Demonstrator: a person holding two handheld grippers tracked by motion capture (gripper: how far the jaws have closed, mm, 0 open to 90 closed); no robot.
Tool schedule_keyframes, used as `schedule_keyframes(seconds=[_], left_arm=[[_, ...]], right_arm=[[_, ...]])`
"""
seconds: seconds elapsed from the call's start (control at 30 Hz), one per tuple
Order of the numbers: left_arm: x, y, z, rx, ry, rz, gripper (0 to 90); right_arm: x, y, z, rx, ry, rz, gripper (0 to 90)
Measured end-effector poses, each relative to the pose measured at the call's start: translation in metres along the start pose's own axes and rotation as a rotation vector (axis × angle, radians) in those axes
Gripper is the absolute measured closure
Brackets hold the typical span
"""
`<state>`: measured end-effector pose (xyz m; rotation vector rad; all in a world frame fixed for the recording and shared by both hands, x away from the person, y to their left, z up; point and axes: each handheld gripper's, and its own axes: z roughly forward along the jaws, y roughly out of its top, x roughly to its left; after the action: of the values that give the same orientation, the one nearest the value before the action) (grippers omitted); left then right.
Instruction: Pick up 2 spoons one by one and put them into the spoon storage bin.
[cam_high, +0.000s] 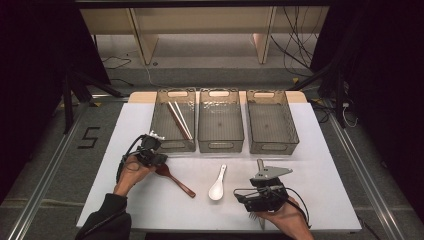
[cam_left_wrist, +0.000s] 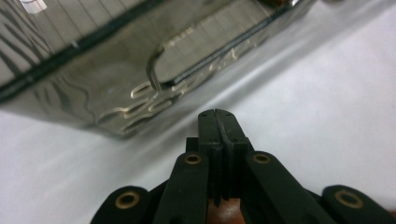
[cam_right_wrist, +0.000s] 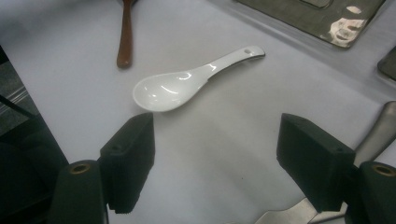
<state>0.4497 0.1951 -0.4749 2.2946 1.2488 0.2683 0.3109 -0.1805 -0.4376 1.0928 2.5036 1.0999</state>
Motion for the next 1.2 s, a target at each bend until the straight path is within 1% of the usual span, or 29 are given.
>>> schedule_keyframes(seconds=[0.13, 0.3, 0.6, 0.77, 0.93, 1.0, 1.03, 1.1, 1.2], left_arm=[[-0.002, -0.006, -0.005, 0.035, -0.007, 0.014, 88.9], [-0.009, -0.017, -0.015, 0.085, -0.01, 0.033, 88.9], [-0.019, -0.035, -0.029, 0.175, -0.047, 0.047, 88.9], [-0.028, -0.043, -0.035, 0.211, -0.066, 0.061, 88.8], [-0.035, -0.048, -0.038, 0.243, -0.088, 0.078, 88.9], [-0.038, -0.049, -0.039, 0.251, -0.102, 0.085, 88.9], [-0.038, -0.049, -0.039, 0.25, -0.105, 0.091, 88.8], [-0.038, -0.048, -0.041, 0.24, -0.103, 0.088, 88.8], [-0.037, -0.045, -0.049, 0.19, -0.115, 0.089, 87.5]], right_arm=[[0.001, 0.001, 0.0, 0.003, -0.003, 0.0, 28.8], [0.002, 0.001, 0.0, 0.004, 0.0, -0.007, 28.8], [0.002, 0.001, 0.0, 0.005, -0.004, -0.004, 28.8], [0.002, 0.001, 0.0, 0.005, -0.006, -0.003, 28.8], [0.001, 0.0, 0.0, 0.006, -0.007, -0.002, 28.8], [0.001, 0.0, 0.0, 0.005, -0.007, -0.002, 28.8], [0.001, 0.0, 0.0, 0.005, -0.007, -0.002, 28.8], [0.001, 0.0, -0.001, 0.003, -0.007, -0.002, 28.8], [0.001, 0.0, -0.001, 0.001, -0.008, -0.002, 28.8]])
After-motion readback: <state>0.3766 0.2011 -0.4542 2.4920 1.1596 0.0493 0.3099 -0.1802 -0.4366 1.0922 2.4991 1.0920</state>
